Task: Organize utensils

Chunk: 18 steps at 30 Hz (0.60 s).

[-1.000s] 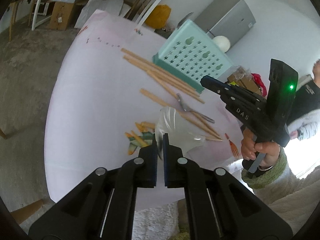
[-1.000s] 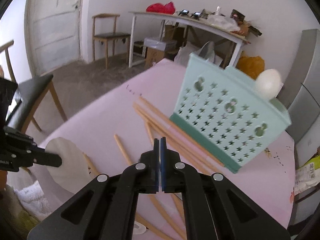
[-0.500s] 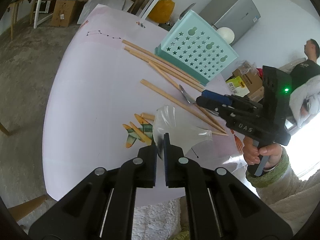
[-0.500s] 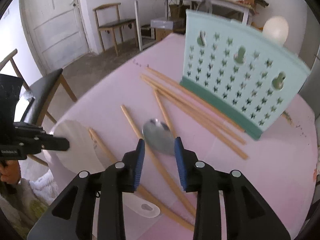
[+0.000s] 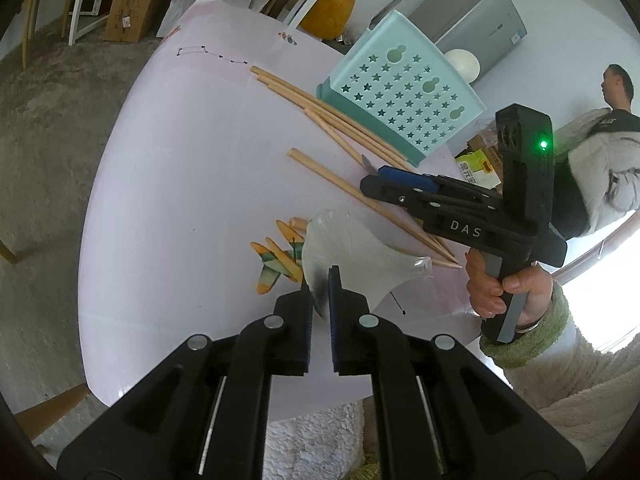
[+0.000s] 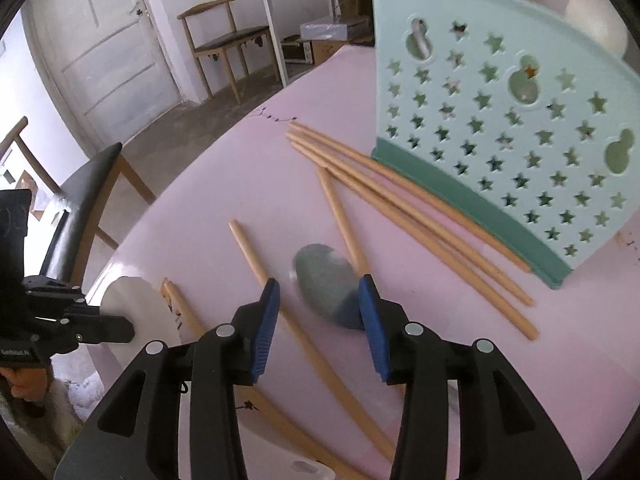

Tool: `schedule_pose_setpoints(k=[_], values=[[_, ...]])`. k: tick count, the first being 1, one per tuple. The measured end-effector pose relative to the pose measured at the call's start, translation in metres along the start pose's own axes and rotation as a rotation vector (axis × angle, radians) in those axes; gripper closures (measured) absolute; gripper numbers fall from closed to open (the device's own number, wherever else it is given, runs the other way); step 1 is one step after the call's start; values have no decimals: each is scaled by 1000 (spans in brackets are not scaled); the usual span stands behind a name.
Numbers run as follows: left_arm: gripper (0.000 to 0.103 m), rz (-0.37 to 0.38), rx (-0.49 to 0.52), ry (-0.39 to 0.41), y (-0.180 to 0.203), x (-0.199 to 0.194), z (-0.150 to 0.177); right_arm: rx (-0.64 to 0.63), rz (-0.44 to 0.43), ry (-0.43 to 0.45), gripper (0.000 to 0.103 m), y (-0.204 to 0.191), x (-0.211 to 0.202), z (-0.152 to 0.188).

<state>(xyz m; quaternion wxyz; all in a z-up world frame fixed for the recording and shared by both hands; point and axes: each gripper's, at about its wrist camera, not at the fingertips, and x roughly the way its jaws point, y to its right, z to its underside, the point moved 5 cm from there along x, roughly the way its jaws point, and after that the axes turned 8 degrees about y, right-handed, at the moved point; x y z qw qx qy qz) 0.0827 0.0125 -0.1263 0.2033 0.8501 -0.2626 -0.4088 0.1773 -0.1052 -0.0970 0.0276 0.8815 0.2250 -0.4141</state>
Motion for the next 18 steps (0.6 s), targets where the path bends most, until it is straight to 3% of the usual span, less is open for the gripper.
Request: schedule_pose_setpoints(k=[9, 18], values=[[97, 10, -13, -2, -3, 1, 2, 81, -40, -8, 59, 1, 6, -6], [97, 20, -20, 0, -4, 2, 3, 108, -20, -5, 74, 7, 5, -3]])
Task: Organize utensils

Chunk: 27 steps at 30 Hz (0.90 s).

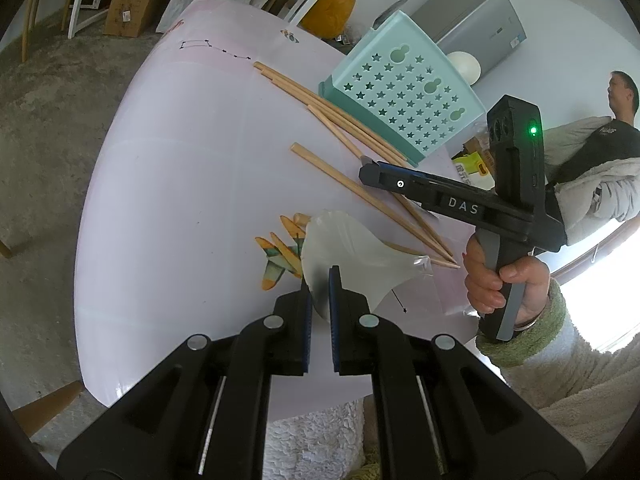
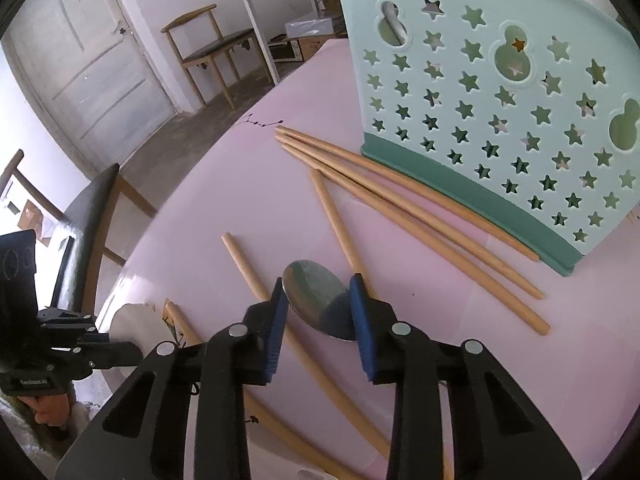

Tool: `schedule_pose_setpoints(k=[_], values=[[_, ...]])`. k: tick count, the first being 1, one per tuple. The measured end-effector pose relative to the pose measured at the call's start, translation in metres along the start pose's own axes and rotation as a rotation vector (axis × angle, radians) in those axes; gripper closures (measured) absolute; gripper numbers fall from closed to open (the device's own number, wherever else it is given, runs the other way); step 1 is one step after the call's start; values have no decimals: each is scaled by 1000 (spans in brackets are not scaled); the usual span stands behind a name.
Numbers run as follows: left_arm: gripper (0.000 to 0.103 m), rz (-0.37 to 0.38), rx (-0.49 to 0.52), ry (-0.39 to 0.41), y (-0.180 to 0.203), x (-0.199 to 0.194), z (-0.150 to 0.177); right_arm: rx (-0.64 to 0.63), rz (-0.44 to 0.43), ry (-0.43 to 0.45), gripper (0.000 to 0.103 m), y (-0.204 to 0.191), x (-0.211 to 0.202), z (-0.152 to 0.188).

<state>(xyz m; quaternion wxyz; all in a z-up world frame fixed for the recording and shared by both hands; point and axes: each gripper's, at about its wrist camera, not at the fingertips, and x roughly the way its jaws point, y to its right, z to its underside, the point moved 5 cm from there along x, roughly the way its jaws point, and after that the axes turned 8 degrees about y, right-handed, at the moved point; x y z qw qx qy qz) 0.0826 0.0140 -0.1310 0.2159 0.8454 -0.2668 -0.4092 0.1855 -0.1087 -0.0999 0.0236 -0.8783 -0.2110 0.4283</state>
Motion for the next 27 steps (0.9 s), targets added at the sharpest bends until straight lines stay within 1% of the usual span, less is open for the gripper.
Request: schedule_pose_setpoints(k=[5, 11, 16, 21, 27], values=[[97, 3, -3, 1, 0, 0, 1, -100, 84, 17, 85, -10, -1, 2], [97, 5, -7, 4, 0, 1, 0, -247, 177, 53, 96, -27, -6, 3], [97, 4, -9, 9, 0, 2, -1, -337, 219, 101, 99, -39, -17, 0], [97, 2, -11, 24, 0, 0, -3, -357, 245, 156, 99, -39, -40, -4], [100, 10, 6, 63, 6, -12, -9, -312, 258, 238, 99, -33, -74, -12]])
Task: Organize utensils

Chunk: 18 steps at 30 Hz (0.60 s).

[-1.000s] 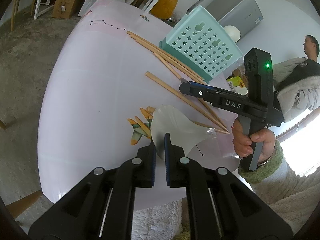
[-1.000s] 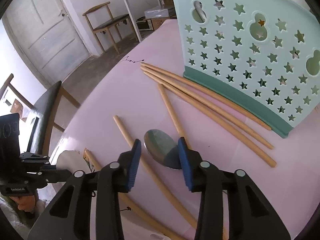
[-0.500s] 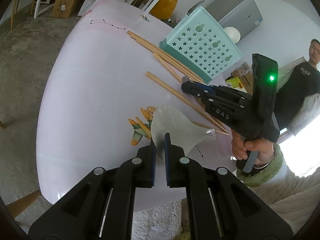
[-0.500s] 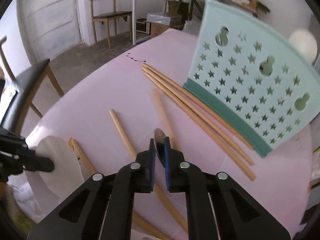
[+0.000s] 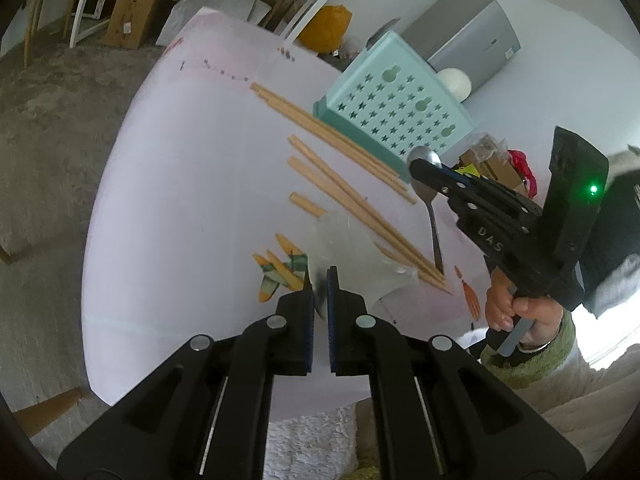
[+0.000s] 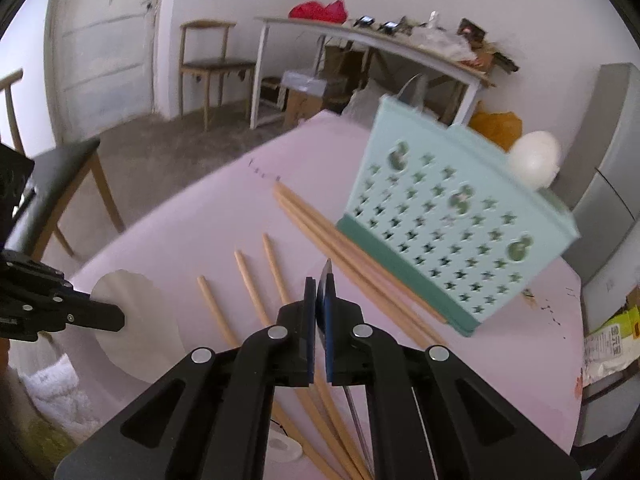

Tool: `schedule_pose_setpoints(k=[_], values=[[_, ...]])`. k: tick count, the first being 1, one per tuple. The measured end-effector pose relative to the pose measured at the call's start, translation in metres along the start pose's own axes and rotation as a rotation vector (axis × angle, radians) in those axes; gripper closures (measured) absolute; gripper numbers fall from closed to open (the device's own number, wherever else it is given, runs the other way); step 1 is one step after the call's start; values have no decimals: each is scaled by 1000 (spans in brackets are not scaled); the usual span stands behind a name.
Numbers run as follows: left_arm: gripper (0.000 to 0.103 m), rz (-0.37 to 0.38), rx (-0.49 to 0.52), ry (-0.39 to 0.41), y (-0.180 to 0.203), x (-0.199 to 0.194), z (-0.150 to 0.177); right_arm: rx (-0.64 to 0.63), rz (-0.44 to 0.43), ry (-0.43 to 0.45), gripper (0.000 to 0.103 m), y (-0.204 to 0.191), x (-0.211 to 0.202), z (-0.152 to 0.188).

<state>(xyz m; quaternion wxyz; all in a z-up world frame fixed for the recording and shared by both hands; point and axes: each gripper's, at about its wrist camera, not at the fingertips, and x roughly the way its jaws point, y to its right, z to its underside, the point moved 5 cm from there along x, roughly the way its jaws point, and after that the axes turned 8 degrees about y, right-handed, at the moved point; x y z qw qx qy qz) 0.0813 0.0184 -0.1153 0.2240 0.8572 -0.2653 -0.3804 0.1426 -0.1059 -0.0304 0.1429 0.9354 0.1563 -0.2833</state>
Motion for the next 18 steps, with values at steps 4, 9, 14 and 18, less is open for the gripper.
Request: schedule_pose_setpoints(k=[4, 9, 14, 18], values=[[102, 7, 16, 35, 9, -10, -10, 48, 20, 56, 100, 13, -21, -10], [102, -9, 41, 77, 16, -23, -24, 128, 42, 115, 100, 36, -42, -16], [102, 4, 34, 129, 18, -39, -50, 184, 59, 149, 99, 53, -52, -18], [102, 18, 69, 193, 28, -50, -85, 238, 70, 181, 100, 65, -57, -18]])
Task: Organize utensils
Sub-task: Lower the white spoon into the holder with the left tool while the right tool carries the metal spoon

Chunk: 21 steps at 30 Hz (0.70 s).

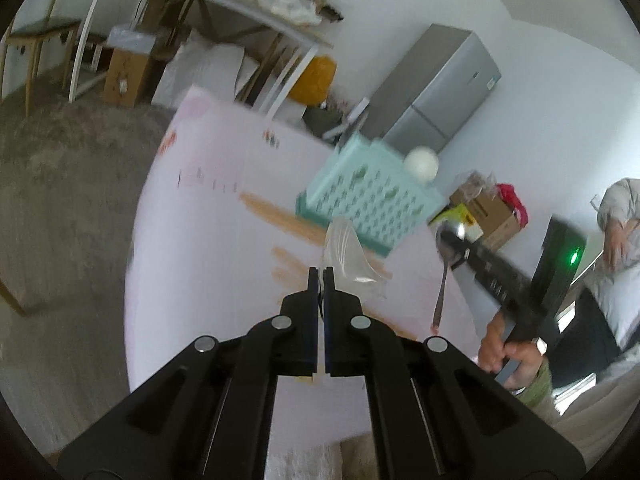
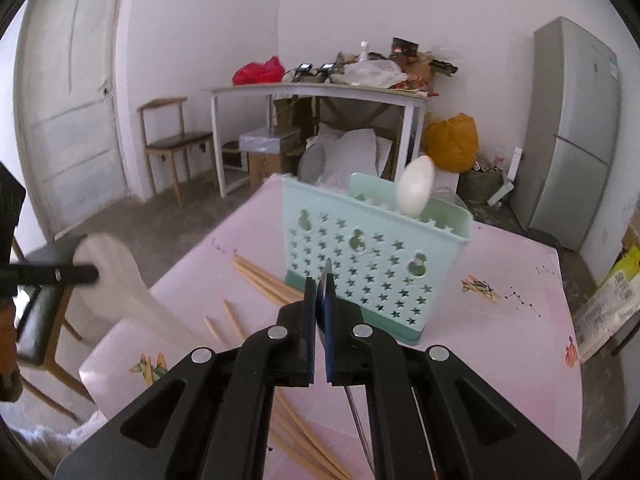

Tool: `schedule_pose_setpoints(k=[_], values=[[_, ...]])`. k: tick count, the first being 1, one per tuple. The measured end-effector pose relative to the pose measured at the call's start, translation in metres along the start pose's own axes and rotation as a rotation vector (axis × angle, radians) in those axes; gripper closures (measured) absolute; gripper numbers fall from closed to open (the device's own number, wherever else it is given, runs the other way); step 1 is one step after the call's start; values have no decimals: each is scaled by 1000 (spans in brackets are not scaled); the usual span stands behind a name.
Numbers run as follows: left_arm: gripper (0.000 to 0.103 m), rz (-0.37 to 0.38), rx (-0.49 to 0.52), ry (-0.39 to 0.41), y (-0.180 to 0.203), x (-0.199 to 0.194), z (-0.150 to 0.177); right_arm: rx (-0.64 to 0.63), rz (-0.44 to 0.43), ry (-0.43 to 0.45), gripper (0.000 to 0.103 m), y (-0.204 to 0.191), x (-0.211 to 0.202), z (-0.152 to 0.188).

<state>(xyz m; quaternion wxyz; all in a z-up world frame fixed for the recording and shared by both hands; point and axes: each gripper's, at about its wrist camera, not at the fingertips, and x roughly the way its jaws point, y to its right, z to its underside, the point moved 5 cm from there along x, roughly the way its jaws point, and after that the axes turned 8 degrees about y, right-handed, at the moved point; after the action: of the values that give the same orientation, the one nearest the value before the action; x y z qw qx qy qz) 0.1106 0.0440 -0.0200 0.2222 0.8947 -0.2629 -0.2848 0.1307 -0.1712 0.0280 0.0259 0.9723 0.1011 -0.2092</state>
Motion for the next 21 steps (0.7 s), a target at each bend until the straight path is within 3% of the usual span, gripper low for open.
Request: schedule_pose_setpoints(k=[6, 10, 17, 21], values=[[102, 73, 92, 130, 37, 5, -63, 90, -4, 42, 99, 20, -2, -2], [102, 123, 141, 171, 65, 17, -90, 118, -19, 57, 99, 26, 1, -1], [102, 158, 239, 190, 109, 48, -114, 164, -48, 74, 99, 34, 5, 4], [102, 108, 269, 166, 116, 65, -120, 194, -57, 91, 99, 41, 6, 5]])
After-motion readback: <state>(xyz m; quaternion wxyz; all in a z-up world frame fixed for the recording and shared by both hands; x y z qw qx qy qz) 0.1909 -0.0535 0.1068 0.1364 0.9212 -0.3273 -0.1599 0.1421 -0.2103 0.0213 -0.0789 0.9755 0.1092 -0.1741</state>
